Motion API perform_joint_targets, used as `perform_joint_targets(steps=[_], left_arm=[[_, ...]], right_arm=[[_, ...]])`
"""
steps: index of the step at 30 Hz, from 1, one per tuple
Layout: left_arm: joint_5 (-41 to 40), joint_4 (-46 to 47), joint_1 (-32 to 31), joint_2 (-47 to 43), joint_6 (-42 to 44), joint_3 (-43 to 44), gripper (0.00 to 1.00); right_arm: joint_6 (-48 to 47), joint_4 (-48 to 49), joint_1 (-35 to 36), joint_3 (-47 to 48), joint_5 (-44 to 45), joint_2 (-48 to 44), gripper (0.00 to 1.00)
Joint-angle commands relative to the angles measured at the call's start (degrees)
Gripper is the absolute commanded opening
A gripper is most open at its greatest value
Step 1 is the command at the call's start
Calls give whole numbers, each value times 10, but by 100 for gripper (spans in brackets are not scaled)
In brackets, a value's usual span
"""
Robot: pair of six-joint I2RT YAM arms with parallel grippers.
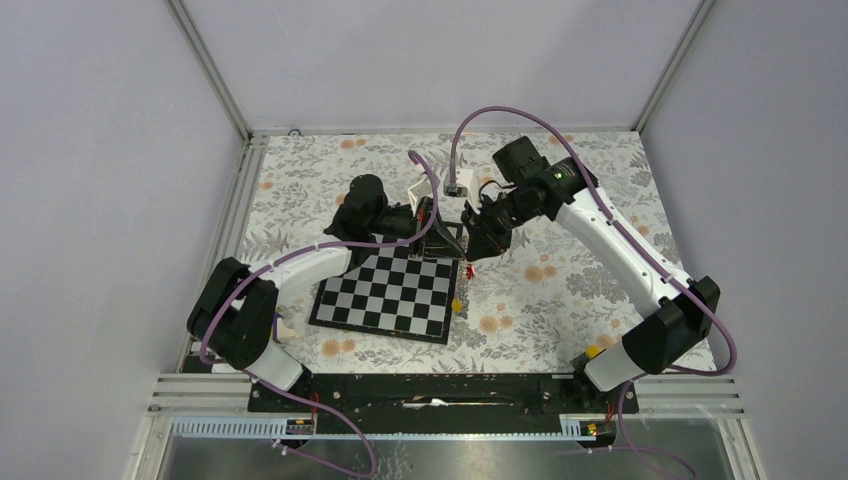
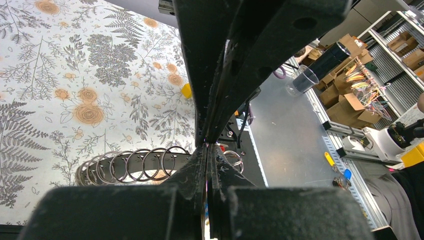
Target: Put the keys on the keyring
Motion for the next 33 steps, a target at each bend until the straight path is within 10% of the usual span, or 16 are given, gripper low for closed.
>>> perform_joint_targets(steps=[1, 13, 33], left_arm=[[19, 31, 1, -14, -8, 28, 0], [32, 58, 3, -19, -39, 31, 0], [30, 95, 4, -21, -58, 20, 0]], right_arm=[[8, 29, -3, -15, -5, -32, 24], [-20, 49, -55, -53, -101, -62, 34], [-6, 68, -56, -100, -140, -75, 11]])
